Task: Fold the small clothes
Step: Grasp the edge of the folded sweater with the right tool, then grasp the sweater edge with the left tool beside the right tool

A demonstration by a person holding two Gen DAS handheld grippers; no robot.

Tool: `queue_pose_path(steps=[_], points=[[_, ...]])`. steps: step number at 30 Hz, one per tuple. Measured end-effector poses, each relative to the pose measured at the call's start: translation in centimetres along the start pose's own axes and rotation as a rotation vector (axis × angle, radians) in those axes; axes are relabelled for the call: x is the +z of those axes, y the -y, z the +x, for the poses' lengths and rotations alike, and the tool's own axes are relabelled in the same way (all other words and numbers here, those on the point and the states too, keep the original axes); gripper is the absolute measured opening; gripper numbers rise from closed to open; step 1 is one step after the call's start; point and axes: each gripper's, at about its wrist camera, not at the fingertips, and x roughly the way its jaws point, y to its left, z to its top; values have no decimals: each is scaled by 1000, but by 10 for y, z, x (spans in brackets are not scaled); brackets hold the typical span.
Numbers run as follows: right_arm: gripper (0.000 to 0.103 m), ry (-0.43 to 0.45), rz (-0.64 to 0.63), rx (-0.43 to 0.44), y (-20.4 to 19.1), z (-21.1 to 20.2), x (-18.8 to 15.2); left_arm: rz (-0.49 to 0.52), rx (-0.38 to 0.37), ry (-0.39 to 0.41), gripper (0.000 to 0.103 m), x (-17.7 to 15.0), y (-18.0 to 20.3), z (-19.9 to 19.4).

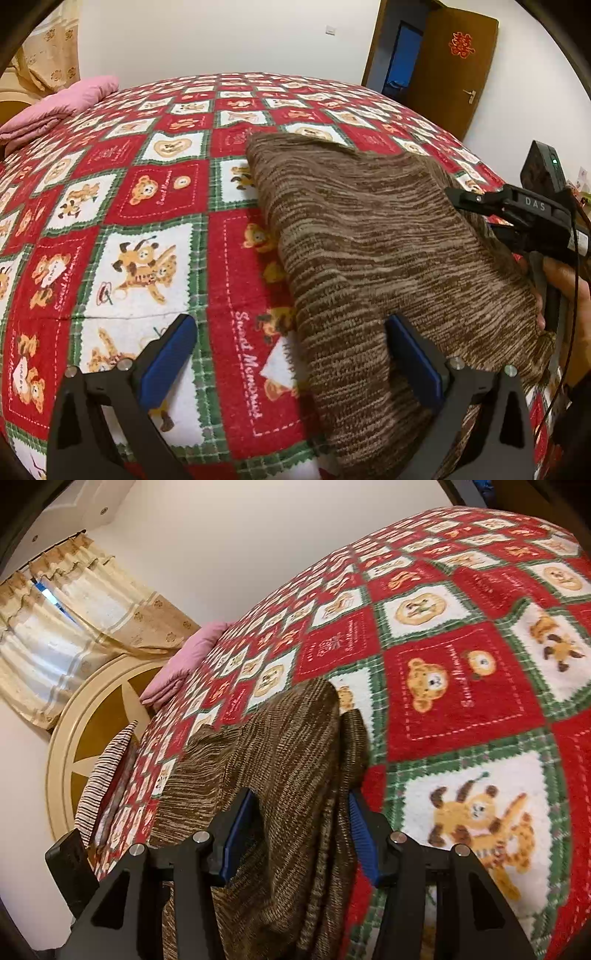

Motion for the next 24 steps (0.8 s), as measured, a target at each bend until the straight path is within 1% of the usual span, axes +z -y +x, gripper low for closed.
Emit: queue_pose_path(steps=[7, 10, 12, 13, 15, 17, 19, 22, 24], points=[[52, -1, 10, 44, 1, 1, -2, 8, -9, -3, 103, 2, 3, 2], [52, 3, 20, 57, 3, 1, -2, -2, -38, -2, 103, 3, 1, 2], [48, 15, 34, 66, 7, -2, -3, -11, -65, 7, 103, 2, -1, 1], [47, 26, 50, 78, 10, -4, -3, -13, -77, 11, 101, 2, 0, 0], [44, 39, 73, 88, 14, -6, -3, -6, -98, 17, 94, 2, 1, -1], [44, 36, 64, 77, 12, -5, -4, 17, -120, 19, 84, 2, 6, -1], [43, 20, 36, 80, 6, -3, -4, 29, -131, 20, 79, 3, 9, 0], [42, 5, 23, 101, 5, -1, -5, 16, -154, 14, 79, 4, 7, 1], [39, 9, 36, 100, 7, -1, -5, 13, -154, 11, 80, 3, 7, 2]])
